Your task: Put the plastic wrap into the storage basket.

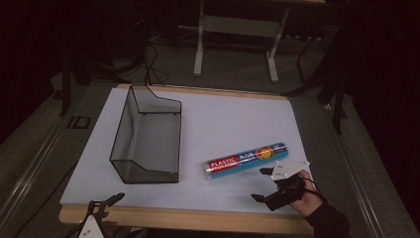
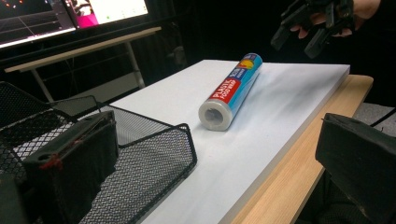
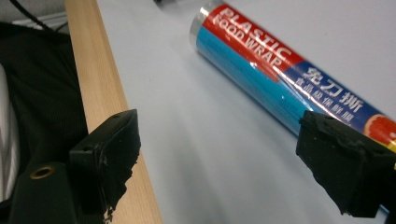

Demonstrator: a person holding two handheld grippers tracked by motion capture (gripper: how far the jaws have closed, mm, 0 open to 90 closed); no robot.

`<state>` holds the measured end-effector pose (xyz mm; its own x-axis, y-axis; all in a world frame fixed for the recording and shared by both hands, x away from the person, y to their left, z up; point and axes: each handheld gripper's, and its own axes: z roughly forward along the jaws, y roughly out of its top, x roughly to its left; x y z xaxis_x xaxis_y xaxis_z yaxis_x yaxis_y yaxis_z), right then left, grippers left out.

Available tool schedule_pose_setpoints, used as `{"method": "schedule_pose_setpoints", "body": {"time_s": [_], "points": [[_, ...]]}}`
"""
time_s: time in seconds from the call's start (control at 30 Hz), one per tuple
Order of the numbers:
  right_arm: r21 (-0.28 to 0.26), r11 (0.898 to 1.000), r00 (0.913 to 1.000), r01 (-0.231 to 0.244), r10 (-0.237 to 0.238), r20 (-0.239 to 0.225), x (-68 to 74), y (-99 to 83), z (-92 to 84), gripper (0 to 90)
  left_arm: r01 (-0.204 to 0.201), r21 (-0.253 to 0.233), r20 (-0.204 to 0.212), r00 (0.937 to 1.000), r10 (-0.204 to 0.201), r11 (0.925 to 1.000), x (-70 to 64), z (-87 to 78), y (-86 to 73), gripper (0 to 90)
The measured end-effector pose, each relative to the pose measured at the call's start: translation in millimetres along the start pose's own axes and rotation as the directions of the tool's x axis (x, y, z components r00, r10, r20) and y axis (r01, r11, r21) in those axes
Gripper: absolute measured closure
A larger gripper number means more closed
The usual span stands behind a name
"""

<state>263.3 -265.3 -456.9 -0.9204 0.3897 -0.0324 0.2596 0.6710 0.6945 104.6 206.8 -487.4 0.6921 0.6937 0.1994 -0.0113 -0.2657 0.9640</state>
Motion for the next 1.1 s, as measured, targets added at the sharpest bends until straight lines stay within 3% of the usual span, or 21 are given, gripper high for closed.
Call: {"method": "schedule_pose_setpoints", "body": {"time_s": [0.17,0.27,0.37,0.5,0.63,0.7,0.77,0.87,1.03,1.1], "points": [[0.088,0.996,0.9991,-0.01,0.014,-0.041,-9.2,3.9,7.6,12.8,0.011,0.002,0.0,0.9999,-0.011,0.9999,2.5,0.5,-0.9,0.1],[0.177,0.984,0.9988,0.013,-0.004,-0.048,-13.5,8.8,12.3,12.2,0.015,-0.001,0.001,0.9999,-0.015,0.9999,2.6,0.0,-0.8,0.1],[0.231,0.973,0.9991,0.025,-0.016,-0.04,-15.9,14.4,16.2,11.1,0.012,0.003,0.004,0.9999,-0.012,0.9999,2.3,0.6,-0.9,0.1],[0.291,0.954,0.9974,0.071,-0.071,-0.012,-15.8,22.8,21.4,10.9,0.012,0.003,0.011,0.9999,-0.012,0.9999,2.2,0.8,-0.9,0.1],[0.343,0.935,0.9959,0.089,-0.077,-0.047,-16.2,29.7,28.4,10.3,0.016,0.0,0.013,0.9998,-0.016,0.9999,2.2,0.2,-0.9,0.1],[0.368,0.924,0.994,0.107,-0.091,-0.062,-15.9,33.0,32.3,10.3,0.018,0.0,0.015,0.9997,-0.018,0.9998,2.3,0.4,-1.1,0.1],[0.41,0.906,0.9938,0.109,-0.091,-0.063,-17.1,36.6,36.8,10.3,0.018,0.002,0.017,0.9997,-0.018,0.9998,2.3,0.6,-1.2,0.1],[0.445,0.89,0.994,0.104,-0.078,-0.077,-21.3,41.2,42.5,10.3,0.017,0.002,0.017,0.9997,-0.017,0.9999,2.1,0.5,-1.3,0.1],[0.508,0.848,0.9879,0.155,-0.133,-0.08,-23.0,48.7,52.4,10.3,0.021,0.003,0.011,0.9997,-0.021,0.9998,2.0,0.7,-1.6,0.1],[0.523,0.829,0.9799,0.198,-0.18,-0.086,-22.5,52.3,55.2,10.3,0.022,0.006,0.007,0.9997,-0.022,0.9997,2.0,0.7,-1.8,0.1]]}}
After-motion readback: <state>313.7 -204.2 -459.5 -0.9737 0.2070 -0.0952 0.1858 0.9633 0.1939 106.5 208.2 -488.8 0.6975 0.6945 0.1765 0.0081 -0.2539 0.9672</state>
